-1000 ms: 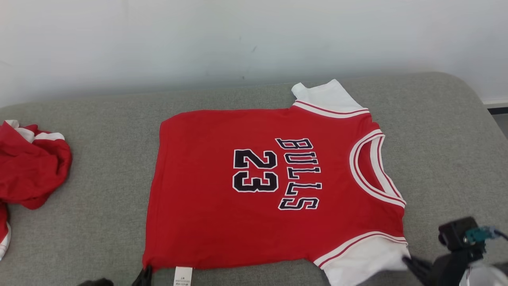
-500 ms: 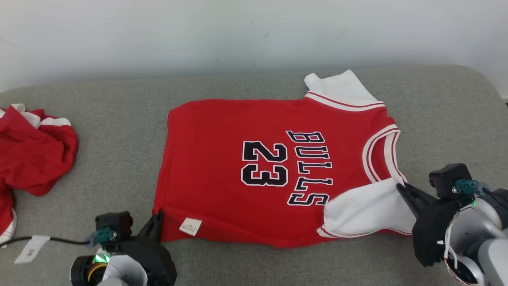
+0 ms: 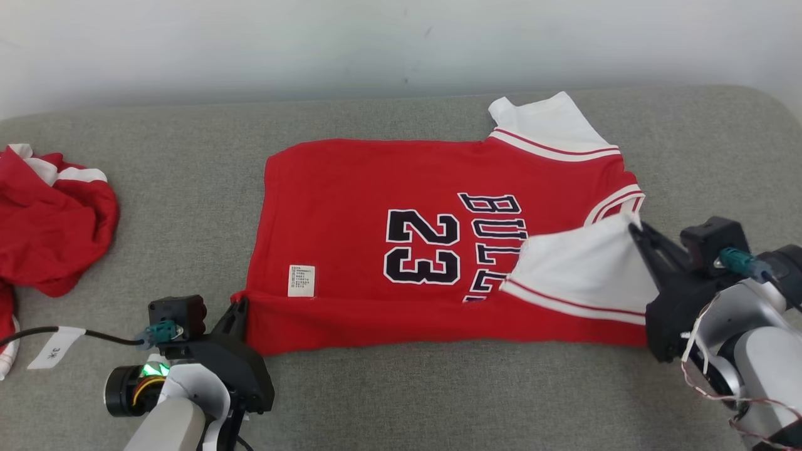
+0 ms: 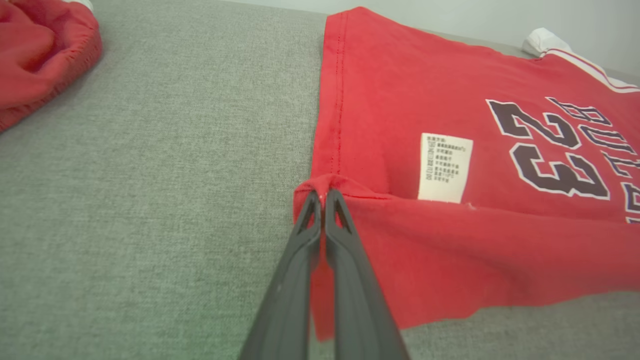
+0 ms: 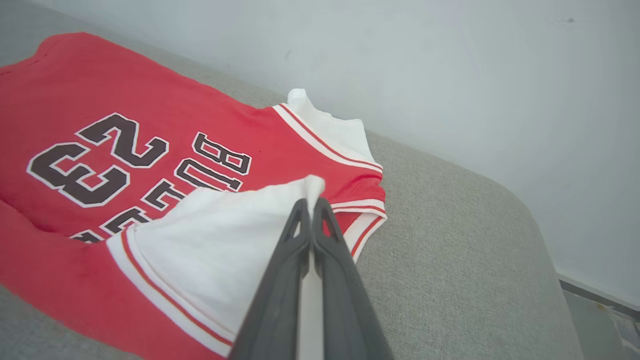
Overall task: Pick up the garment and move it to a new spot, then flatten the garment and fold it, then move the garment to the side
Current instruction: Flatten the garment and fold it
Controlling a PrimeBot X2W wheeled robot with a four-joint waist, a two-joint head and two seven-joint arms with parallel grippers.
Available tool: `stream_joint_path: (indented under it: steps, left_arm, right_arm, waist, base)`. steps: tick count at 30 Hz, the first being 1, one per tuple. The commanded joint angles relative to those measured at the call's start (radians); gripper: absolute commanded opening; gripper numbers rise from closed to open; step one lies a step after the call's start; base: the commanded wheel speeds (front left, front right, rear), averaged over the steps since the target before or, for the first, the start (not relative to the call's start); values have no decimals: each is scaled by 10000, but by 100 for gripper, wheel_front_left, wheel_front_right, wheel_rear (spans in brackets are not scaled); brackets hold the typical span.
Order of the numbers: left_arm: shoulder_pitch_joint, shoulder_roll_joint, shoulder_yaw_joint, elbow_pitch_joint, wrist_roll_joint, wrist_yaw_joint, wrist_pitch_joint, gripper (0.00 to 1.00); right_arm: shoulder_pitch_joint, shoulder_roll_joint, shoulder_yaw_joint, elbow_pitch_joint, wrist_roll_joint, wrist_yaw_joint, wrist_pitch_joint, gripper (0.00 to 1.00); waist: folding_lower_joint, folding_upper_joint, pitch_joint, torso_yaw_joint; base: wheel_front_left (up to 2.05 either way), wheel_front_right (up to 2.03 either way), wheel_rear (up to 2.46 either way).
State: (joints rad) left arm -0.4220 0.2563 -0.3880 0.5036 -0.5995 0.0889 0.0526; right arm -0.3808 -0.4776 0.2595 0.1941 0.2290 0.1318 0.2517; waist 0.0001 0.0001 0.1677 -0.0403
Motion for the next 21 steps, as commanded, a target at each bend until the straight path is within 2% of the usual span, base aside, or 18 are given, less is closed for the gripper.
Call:
stream_joint_path:
  steps: [1, 5, 14, 21]
  left_arm:
    - [-156, 15, -10, 88, 91, -37, -110, 0]
    - [-259, 30, -75, 242, 102, -95, -150, 0]
    - [-805, 24, -340, 518, 337, -262, -142, 0]
    - [-1290, -25, -382, 776, 372, -171, -270, 0]
  right_arm:
    - [-172, 119, -221, 91, -200, -23, -346, 0]
    - [-266, 260, -454, 407, -387, -23, -773, 0]
    - [-995, 217, -78, 1151, -421, -23, -1155, 0]
    - [-1706, 247, 91, 1825, -498, -23, -1721, 0]
  waist:
    - [-1, -1, 28, -9]
    - [-1, -1, 81, -19]
    - [-1, -1, 466, -21]
    - [-1, -1, 735, 53]
  base:
    - [0, 0, 0]
    - [0, 0, 0]
    - [0, 0, 0]
    - [0, 0, 0]
